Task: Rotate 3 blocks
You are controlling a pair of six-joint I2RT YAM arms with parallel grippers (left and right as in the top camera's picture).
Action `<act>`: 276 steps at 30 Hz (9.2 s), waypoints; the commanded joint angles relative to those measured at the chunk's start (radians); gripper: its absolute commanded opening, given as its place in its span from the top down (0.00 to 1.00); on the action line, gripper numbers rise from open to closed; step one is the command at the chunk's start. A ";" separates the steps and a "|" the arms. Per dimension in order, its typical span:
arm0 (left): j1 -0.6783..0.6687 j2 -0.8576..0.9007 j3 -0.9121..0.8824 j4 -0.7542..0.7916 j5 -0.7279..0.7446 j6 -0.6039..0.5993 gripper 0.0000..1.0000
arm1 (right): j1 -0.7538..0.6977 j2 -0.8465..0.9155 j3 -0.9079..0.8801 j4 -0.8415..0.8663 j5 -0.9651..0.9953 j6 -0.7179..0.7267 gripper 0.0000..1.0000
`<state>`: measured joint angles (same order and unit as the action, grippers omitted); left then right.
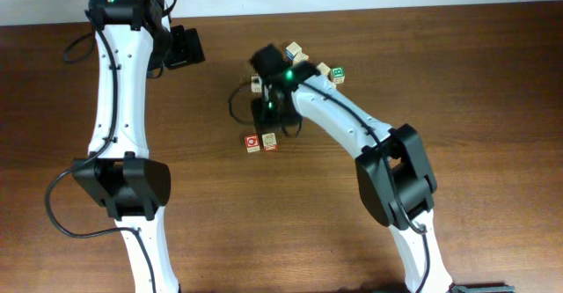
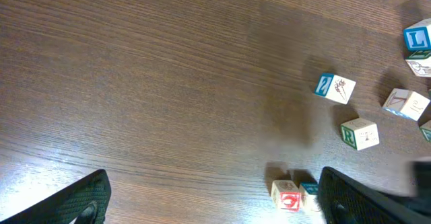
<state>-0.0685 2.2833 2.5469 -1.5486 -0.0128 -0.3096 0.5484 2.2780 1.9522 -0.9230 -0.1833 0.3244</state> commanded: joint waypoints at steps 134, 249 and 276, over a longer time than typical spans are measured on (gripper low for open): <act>-0.163 -0.351 -1.316 0.930 0.280 -0.068 0.94 | -0.214 -0.112 -0.290 0.053 -0.161 0.007 0.94; -0.184 -0.319 -1.316 1.012 0.206 -0.035 0.79 | -0.100 -0.064 -0.284 0.179 -0.161 -0.033 0.84; -0.173 -0.319 -1.277 0.990 0.313 0.260 1.00 | -0.239 -0.111 -0.420 0.148 -0.263 0.091 0.96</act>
<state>-0.2481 1.9564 1.2362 -0.5377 0.2802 -0.1013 0.3103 2.1929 1.5497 -0.7868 -0.4397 0.4191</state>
